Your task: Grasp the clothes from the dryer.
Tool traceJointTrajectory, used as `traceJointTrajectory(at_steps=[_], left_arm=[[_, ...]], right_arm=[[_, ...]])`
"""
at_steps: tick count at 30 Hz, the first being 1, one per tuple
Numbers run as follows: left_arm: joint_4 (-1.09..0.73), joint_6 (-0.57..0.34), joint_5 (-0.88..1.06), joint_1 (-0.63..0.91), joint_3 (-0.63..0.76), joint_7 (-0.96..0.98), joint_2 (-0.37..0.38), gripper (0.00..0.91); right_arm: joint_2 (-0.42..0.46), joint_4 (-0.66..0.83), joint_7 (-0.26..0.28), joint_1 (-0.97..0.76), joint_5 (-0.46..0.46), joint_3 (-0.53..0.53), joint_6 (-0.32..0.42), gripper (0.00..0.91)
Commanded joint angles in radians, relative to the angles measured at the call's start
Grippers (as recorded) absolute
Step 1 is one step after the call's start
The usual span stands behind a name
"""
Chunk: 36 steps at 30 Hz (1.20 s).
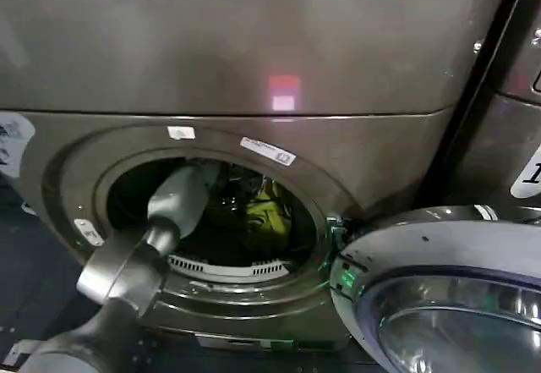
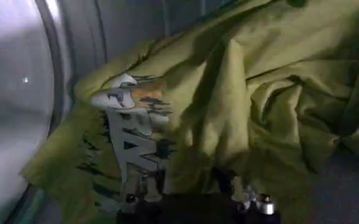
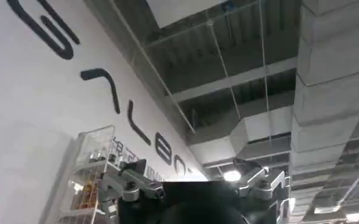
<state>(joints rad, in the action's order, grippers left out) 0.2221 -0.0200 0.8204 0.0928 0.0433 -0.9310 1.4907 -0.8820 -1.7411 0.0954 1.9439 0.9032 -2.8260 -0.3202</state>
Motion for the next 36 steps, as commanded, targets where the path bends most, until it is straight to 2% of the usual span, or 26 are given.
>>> traceJointTrajectory(at_steps=[1,5,12,19,24,26,28,33,36], left_arm=[[0.018,-0.006,-0.037,-0.008,-0.016,-0.014,-0.002,0.000],[0.089,0.019,-0.194,-0.030,-0.115,0.068,-0.012,0.000],[0.352,0.110,-0.547,-0.183,-0.194,0.323,-0.026,0.000],[0.628,0.024,-0.840,-0.343,-0.275,0.616,-0.019,0.000],[0.762,-0.050,-0.943,-0.448,-0.343,0.798,-0.009,0.000],[0.836,-0.058,-0.963,-0.499,-0.350,0.855,-0.007,0.000],[0.901,-0.122,-0.958,-0.552,-0.358,0.976,0.006,0.000],[0.977,-0.184,-0.917,-0.635,-0.374,1.071,0.021,0.000],[1.013,-0.197,-0.893,-0.666,-0.372,1.085,0.022,0.000]], right_arm=[[-0.001,0.001,-0.001,0.000,0.000,0.000,0.001,0.907],[0.000,0.000,-0.003,-0.004,0.000,0.004,0.001,0.907],[0.003,-0.007,-0.006,-0.023,-0.002,0.023,0.002,0.907],[0.004,0.007,-0.008,-0.029,-0.019,0.029,0.013,0.907],[0.004,-0.014,-0.008,-0.053,-0.023,0.054,0.019,0.907],[0.005,-0.015,-0.005,-0.061,-0.023,0.060,0.033,0.907],[0.005,-0.020,-0.003,-0.071,-0.024,0.074,0.053,0.907],[0.011,-0.012,0.007,-0.072,-0.049,0.068,0.062,0.907],[0.013,-0.006,-0.019,-0.064,-0.041,0.065,0.062,0.907]])
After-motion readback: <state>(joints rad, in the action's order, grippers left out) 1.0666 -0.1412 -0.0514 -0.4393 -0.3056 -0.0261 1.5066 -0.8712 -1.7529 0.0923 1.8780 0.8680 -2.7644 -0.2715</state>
